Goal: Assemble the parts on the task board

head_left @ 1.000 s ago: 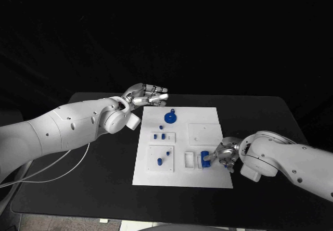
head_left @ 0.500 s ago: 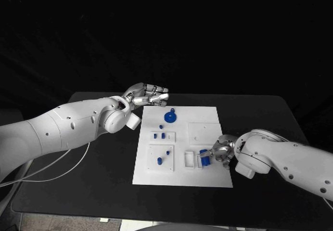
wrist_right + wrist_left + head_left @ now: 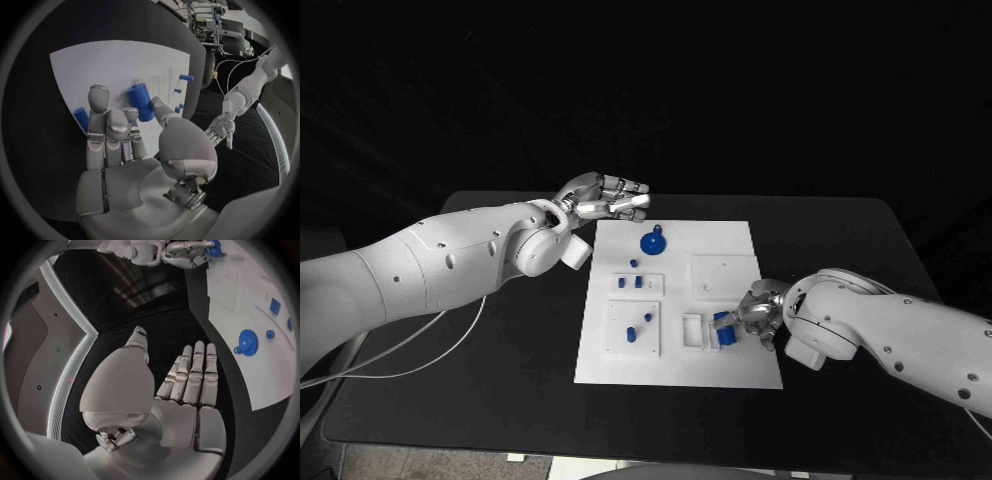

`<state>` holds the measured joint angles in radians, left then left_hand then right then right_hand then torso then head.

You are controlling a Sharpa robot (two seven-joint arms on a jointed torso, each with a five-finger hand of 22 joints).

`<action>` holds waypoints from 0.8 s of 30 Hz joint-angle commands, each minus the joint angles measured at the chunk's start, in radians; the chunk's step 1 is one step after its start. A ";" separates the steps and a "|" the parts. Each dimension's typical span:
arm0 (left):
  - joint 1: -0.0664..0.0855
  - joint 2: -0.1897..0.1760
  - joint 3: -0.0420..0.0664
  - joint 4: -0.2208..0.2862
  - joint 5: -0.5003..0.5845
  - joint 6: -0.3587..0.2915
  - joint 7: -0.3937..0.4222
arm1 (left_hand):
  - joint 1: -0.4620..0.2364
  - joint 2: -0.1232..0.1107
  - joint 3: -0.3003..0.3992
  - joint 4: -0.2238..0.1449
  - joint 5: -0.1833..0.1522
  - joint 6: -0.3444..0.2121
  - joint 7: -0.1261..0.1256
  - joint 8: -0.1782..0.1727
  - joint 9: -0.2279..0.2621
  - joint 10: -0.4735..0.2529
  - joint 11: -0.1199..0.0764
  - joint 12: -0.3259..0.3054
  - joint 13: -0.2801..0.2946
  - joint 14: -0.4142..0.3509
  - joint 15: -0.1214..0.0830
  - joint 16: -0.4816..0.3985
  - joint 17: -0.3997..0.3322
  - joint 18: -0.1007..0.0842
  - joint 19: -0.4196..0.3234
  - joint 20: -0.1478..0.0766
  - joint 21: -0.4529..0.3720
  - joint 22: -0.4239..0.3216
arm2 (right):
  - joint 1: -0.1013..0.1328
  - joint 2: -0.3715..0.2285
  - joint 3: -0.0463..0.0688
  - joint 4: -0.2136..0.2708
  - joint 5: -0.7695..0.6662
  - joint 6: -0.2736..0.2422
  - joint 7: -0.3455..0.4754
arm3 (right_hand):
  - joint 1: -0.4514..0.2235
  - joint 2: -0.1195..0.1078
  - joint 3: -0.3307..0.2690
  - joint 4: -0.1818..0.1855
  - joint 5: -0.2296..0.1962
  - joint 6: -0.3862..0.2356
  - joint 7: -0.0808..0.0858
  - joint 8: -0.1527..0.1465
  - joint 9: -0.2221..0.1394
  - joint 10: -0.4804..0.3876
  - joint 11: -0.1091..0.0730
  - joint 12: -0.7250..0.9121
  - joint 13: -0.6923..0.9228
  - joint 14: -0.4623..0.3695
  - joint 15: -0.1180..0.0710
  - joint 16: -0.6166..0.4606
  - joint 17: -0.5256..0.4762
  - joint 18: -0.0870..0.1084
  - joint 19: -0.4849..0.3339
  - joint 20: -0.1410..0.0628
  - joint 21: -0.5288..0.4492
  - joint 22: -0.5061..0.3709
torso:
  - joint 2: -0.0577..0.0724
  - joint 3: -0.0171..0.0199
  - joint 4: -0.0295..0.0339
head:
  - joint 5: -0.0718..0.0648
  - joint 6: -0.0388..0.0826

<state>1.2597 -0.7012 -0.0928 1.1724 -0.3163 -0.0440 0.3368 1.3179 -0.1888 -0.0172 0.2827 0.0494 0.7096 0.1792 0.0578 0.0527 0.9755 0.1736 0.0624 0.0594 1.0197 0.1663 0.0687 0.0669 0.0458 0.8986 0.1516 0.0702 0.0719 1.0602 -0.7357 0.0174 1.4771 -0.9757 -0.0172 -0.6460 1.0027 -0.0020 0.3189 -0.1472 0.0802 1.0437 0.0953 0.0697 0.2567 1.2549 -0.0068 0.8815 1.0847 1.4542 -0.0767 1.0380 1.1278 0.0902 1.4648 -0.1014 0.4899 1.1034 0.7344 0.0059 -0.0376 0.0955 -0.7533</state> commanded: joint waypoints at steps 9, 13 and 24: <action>0.000 0.002 0.001 0.002 -0.002 0.017 -0.001 | -0.004 0.011 0.008 -0.005 0.000 0.023 0.009 0.000 0.001 0.000 0.005 -0.003 0.000 0.000 0.002 -0.005 -0.001 -0.004 0.001 0.001 0.005 0.001 | -0.018 -0.006 -0.018 0.011 -0.023 0.020 -0.023 | -0.009 0.027 0.014 -0.020 0.059 0.064 -0.018 -0.006 -0.163 0.008 -0.015 0.004 0.001 0.009 -0.004 0.007 0.003 0.003 0.023 0.001 0.009 0.014 | 0.000 -0.0008 -0.0005 | -0.005 0.000; 0.000 0.003 0.001 0.001 -0.002 0.017 -0.002 | -0.005 0.013 0.011 -0.007 0.001 0.029 0.011 -0.001 0.001 0.000 0.006 -0.003 0.000 0.001 0.002 -0.005 -0.001 -0.004 0.001 0.001 0.006 0.001 | -0.016 -0.020 -0.018 0.031 -0.022 0.009 -0.014 | -0.018 0.028 0.022 -0.015 0.073 0.112 -0.034 -0.005 -0.169 0.013 -0.022 0.006 0.002 0.010 -0.009 0.009 0.003 -0.004 0.023 -0.005 0.010 0.020 | 0.000 -0.0006 -0.0004 | -0.005 0.000; 0.000 0.003 0.001 -0.001 -0.003 0.018 -0.006 | -0.009 0.015 0.012 -0.006 0.001 0.031 0.012 -0.001 0.001 0.000 0.006 -0.003 0.000 0.006 0.001 -0.005 0.000 -0.005 0.001 0.000 0.006 0.001 | 0.008 -0.049 -0.004 0.095 0.004 -0.004 -0.006 | -0.022 0.023 0.024 -0.011 0.077 0.153 -0.046 -0.006 -0.169 0.013 -0.029 0.000 -0.001 0.009 -0.014 0.005 0.000 -0.011 0.024 -0.010 0.011 0.026 | 0.001 0.0009 -0.0002 | -0.004 0.001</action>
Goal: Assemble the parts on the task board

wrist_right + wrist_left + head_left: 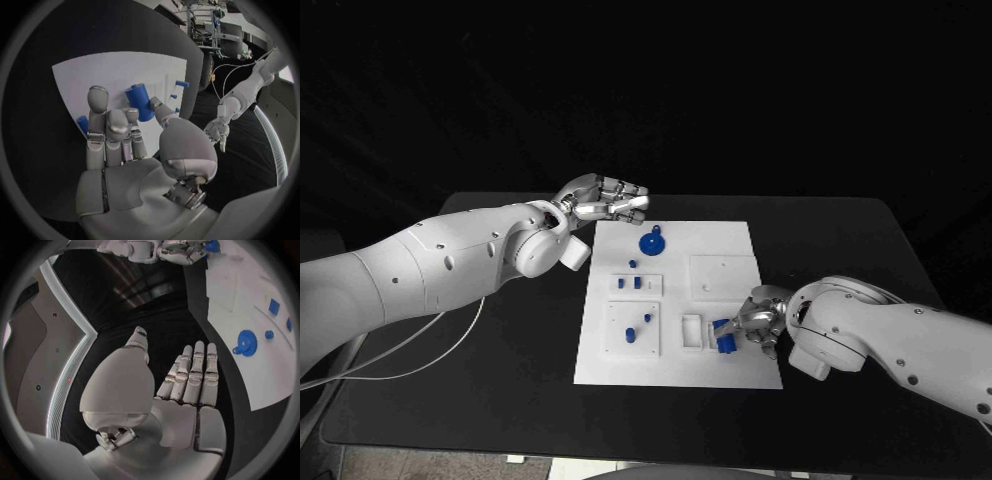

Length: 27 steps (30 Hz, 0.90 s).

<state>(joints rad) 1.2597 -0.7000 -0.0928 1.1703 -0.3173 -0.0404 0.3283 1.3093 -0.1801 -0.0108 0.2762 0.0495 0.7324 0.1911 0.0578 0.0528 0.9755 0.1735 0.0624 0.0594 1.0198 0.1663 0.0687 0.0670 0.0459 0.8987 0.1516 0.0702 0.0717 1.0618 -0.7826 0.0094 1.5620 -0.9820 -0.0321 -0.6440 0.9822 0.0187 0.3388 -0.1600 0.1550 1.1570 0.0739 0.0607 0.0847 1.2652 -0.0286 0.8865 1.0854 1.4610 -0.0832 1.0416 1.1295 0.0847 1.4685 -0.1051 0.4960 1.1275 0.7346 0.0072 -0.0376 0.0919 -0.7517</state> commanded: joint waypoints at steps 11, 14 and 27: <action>0.000 0.004 0.001 -0.001 -0.006 0.015 -0.001 | -0.004 0.008 0.007 -0.001 0.001 0.011 -0.001 -0.001 0.001 -0.001 0.007 -0.003 0.000 0.014 -0.001 -0.004 0.000 -0.005 0.003 -0.001 0.007 0.002 | 0.019 0.010 0.017 0.019 0.030 0.030 -0.020 | -0.006 -0.002 0.000 0.007 -0.001 0.041 -0.025 0.003 0.001 0.001 -0.007 -0.012 -0.006 0.002 -0.009 -0.002 -0.003 -0.006 0.019 -0.008 0.000 0.002 | 0.001 -0.0004 0.0007 | 0.000 -0.002; 0.000 0.005 0.001 -0.002 -0.006 0.016 -0.002 | -0.004 0.008 0.007 -0.001 0.001 0.011 -0.001 -0.001 0.001 -0.001 0.007 -0.003 0.000 0.014 -0.001 -0.004 0.000 -0.005 0.003 -0.001 0.007 0.002 | 0.021 0.021 0.018 0.018 0.036 0.033 -0.021 | -0.006 -0.003 -0.002 0.010 -0.002 0.042 -0.025 0.003 0.001 0.001 -0.008 -0.013 -0.006 0.002 -0.009 -0.004 -0.004 -0.006 0.020 -0.009 -0.001 0.002 | 0.001 -0.0008 0.0005 | 0.000 -0.004; 0.000 0.008 0.001 -0.003 -0.007 0.023 -0.009 | -0.005 0.008 0.008 -0.001 0.001 0.013 0.000 -0.001 0.001 -0.003 0.007 -0.003 0.000 0.016 -0.002 -0.004 0.000 -0.007 0.003 -0.002 0.006 0.001 | 0.032 0.080 0.011 -0.023 0.054 0.078 -0.044 | -0.012 -0.002 -0.014 0.023 -0.019 0.042 -0.025 0.003 0.000 -0.005 -0.007 -0.026 -0.015 0.001 -0.009 -0.008 -0.004 -0.007 0.019 -0.009 -0.012 0.003 | 0.001 -0.0033 0.0017 | 0.000 -0.005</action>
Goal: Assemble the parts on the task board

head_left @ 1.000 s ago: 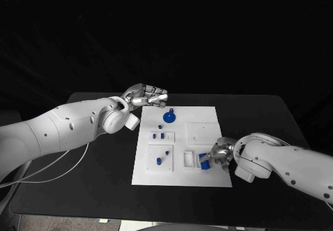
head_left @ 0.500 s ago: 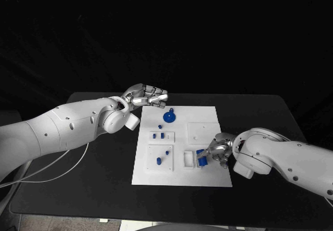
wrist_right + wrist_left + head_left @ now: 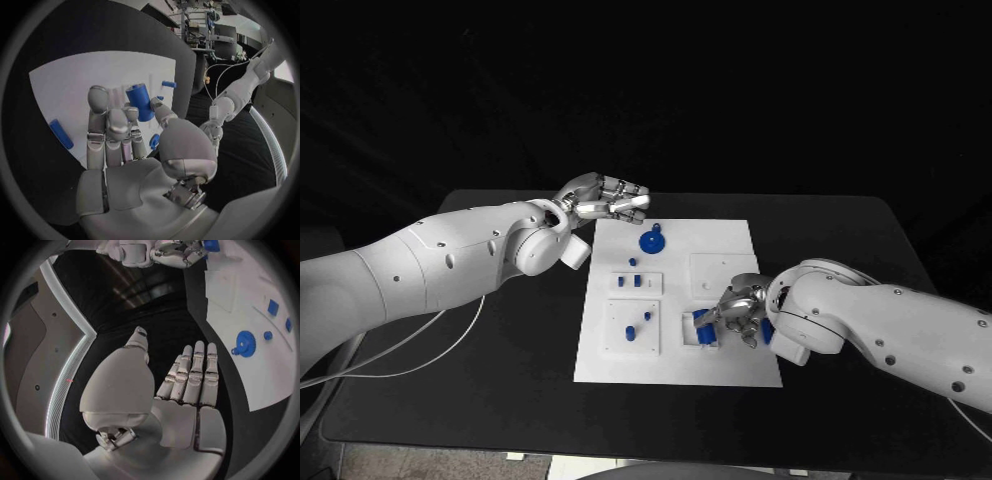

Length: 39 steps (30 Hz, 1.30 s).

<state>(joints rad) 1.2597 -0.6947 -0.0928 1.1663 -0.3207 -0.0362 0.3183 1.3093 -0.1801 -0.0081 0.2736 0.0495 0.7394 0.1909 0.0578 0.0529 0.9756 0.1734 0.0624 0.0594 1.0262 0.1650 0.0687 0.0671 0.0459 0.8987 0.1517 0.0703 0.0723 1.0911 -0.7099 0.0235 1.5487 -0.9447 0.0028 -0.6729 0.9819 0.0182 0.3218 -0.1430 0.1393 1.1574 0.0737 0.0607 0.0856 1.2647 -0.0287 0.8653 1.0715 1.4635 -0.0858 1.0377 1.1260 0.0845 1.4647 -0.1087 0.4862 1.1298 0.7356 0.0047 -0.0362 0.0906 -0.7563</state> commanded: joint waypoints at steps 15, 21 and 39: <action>0.000 0.002 0.001 -0.004 -0.003 0.027 -0.006 | -0.005 0.009 0.005 0.004 0.001 0.012 -0.001 0.000 0.002 -0.004 0.007 -0.003 0.000 0.007 0.000 -0.005 0.000 -0.008 0.001 -0.002 0.005 0.001 | 0.010 0.056 -0.027 -0.062 0.014 0.069 -0.029 | -0.021 0.000 -0.001 0.011 -0.013 0.038 -0.023 0.003 -0.002 -0.008 -0.006 -0.012 -0.006 -0.002 -0.006 -0.005 0.002 -0.006 0.023 -0.005 -0.007 0.002 | 0.000 0.0013 -0.0009 | 0.006 -0.003; 0.000 0.003 0.001 -0.004 -0.003 0.028 -0.006 | -0.007 0.010 0.004 0.004 0.000 0.012 -0.001 0.000 0.002 -0.004 0.007 -0.003 0.000 0.008 0.000 -0.004 0.000 -0.008 0.001 -0.002 0.005 0.001 | 0.010 0.064 -0.029 -0.067 -0.008 0.047 -0.024 | -0.052 -0.047 -0.045 0.032 -0.091 0.025 -0.015 0.002 -0.004 -0.010 -0.001 -0.016 -0.009 -0.003 -0.005 -0.010 0.002 -0.004 0.023 -0.006 -0.012 0.002 | 0.000 0.0015 -0.0016 | 0.008 -0.002; 0.000 0.002 0.001 -0.004 -0.003 0.028 -0.008 | -0.007 0.010 0.004 0.004 0.000 0.012 -0.001 0.000 0.002 -0.004 0.007 -0.003 0.000 0.008 0.000 -0.004 0.000 -0.008 0.001 -0.002 0.005 0.001 | 0.010 0.076 -0.031 -0.079 -0.031 0.035 -0.016 | -0.003 -0.026 -0.292 0.144 -0.091 -0.007 -0.009 0.004 -0.003 -0.016 0.004 -0.046 -0.019 0.000 -0.004 -0.030 0.018 -0.003 0.031 -0.005 -0.039 0.008 | 0.000 0.0012 -0.0012 | 0.010 -0.004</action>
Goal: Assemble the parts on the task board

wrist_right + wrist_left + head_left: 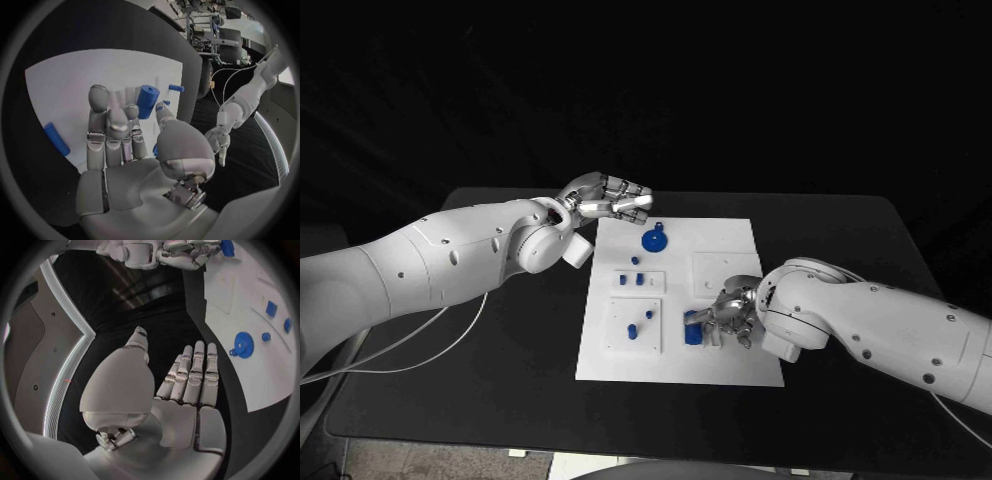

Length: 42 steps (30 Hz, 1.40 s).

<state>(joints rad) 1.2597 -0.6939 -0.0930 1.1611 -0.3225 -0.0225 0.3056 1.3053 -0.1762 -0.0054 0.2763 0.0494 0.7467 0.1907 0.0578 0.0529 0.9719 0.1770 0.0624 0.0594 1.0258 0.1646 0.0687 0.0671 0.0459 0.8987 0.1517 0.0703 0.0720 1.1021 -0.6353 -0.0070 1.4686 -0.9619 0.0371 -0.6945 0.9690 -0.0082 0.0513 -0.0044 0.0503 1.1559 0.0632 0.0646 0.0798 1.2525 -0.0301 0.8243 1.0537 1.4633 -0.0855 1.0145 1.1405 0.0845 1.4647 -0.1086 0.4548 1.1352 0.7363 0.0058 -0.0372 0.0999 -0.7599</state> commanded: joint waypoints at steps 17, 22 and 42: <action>0.000 0.001 0.001 0.000 -0.001 0.017 0.003 | -0.005 0.011 0.004 -0.003 0.000 0.005 -0.001 0.000 0.002 0.000 0.003 -0.003 0.000 0.007 0.001 -0.004 0.000 -0.008 0.000 -0.002 0.006 0.001 | -0.006 -0.064 -0.001 0.093 -0.068 -0.067 0.132 | 0.047 -0.013 -0.021 -0.007 0.001 0.056 -0.018 0.006 0.062 0.009 -0.006 0.015 0.012 0.005 -0.011 -0.006 0.015 -0.001 0.040 -0.010 0.013 0.026 | 0.000 0.0009 -0.0010 | -0.001 0.007; 0.000 0.001 0.001 -0.002 -0.002 0.017 0.003 | -0.007 0.013 0.005 -0.008 0.000 0.009 -0.001 0.000 0.002 0.000 0.003 -0.003 0.000 0.007 0.001 -0.004 0.000 -0.008 0.000 -0.002 0.006 0.001 | -0.006 -0.096 0.001 0.127 -0.076 -0.052 0.156 | 0.054 -0.043 0.021 0.001 0.002 0.044 -0.020 0.001 0.168 0.010 -0.007 0.019 0.009 0.004 -0.012 -0.004 0.012 -0.002 0.039 -0.011 0.018 0.032 | -0.001 0.0009 -0.0021 | -0.002 0.010; 0.000 0.001 0.001 -0.003 -0.002 0.020 0.002 | -0.009 0.015 0.006 -0.012 0.000 0.012 -0.001 0.000 0.002 0.000 0.003 -0.003 0.000 0.007 0.001 -0.004 0.000 -0.008 -0.001 -0.001 0.006 0.001 | -0.022 -0.100 0.003 0.135 -0.110 0.084 0.121 | 0.083 -0.004 0.125 -0.168 0.309 0.082 -0.052 0.000 0.310 0.015 -0.028 0.016 0.006 0.004 -0.024 -0.002 0.006 -0.022 0.039 -0.024 0.022 0.039 | 0.000 0.0004 0.0005 | -0.001 0.007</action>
<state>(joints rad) 1.2597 -0.6944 -0.0930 1.1565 -0.3231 -0.0175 0.3015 1.2972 -0.1682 0.0016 0.2693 0.0495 0.7540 0.1905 0.0578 0.0539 0.9720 0.1770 0.0624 0.0594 1.0257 0.1645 0.0687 0.0671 0.0459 0.8987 0.1517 0.0703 0.0719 1.0834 -0.7391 -0.0045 1.6045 -1.0474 0.0809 -0.5695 1.0694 -0.0073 0.1632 -0.1619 0.3527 1.2376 0.0144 0.0643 0.3804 1.2654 -0.0505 0.8430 1.0599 1.4647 -0.1022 1.0107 1.1476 0.0752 1.4650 -0.1240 0.4746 1.1724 0.7360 0.0064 -0.0377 0.0982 -0.7517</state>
